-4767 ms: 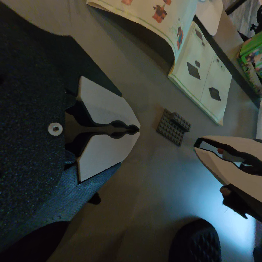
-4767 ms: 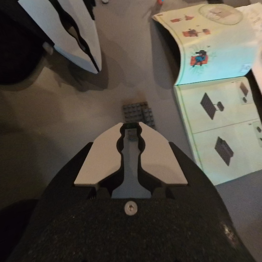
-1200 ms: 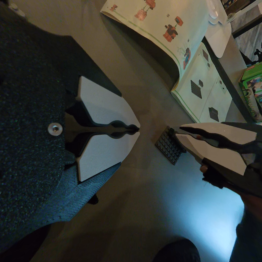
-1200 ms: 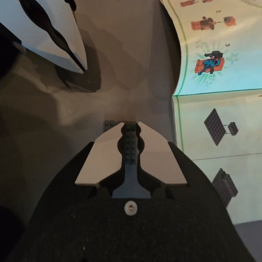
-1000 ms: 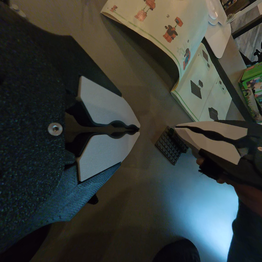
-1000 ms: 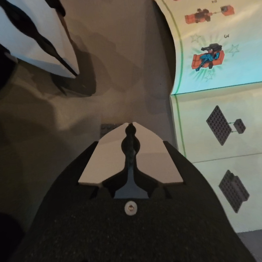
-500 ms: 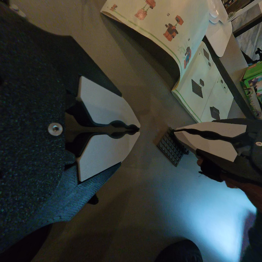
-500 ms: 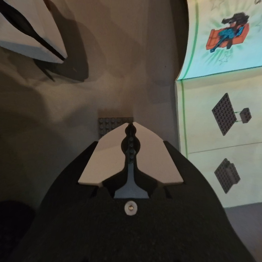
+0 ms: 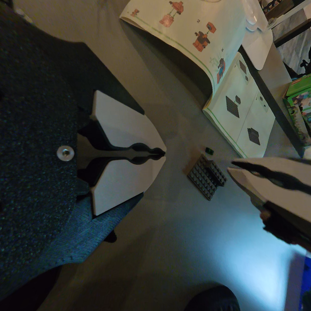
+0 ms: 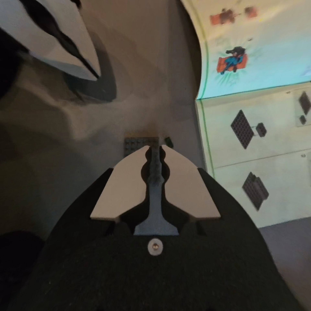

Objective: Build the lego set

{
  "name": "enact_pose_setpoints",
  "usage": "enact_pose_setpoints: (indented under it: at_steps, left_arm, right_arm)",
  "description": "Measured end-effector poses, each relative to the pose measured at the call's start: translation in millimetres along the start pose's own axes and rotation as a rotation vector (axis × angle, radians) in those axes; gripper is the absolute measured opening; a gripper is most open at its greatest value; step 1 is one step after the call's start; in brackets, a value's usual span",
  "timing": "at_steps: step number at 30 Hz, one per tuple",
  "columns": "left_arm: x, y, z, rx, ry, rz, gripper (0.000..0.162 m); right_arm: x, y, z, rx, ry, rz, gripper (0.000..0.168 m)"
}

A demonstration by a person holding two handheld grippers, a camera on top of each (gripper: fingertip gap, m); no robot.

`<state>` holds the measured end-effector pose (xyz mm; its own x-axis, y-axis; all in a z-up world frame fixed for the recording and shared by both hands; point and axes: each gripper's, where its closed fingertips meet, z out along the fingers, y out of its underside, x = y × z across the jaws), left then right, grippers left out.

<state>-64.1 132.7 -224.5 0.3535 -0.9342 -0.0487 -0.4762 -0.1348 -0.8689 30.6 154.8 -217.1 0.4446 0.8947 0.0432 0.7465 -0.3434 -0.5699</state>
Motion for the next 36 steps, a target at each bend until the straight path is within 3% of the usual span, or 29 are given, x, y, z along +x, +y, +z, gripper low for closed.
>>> enact_pose_setpoints:
  at_steps: [7, 21, 31, 36]
  left_arm:
    - [2, 2, 3, -0.011, 0.007, 0.008, 0.000]
    - [2, 2, 2, -0.010, 0.007, 0.014, 0.001]
    - [2, 3, 3, -0.012, 0.015, 0.017, 0.000]
    - [3, 3, 3, -0.014, 0.013, 0.028, 0.000]
  right_arm:
    - [7, 6, -3, 0.107, 0.016, 0.035, 0.009]
    - [20, 14, 42, -0.171, -0.242, -0.288, 0.013]
    - [9, 1, 28, -0.174, -0.323, -0.510, 0.007]
    - [-12, 3, 19, -0.272, -0.426, -0.686, 0.008]
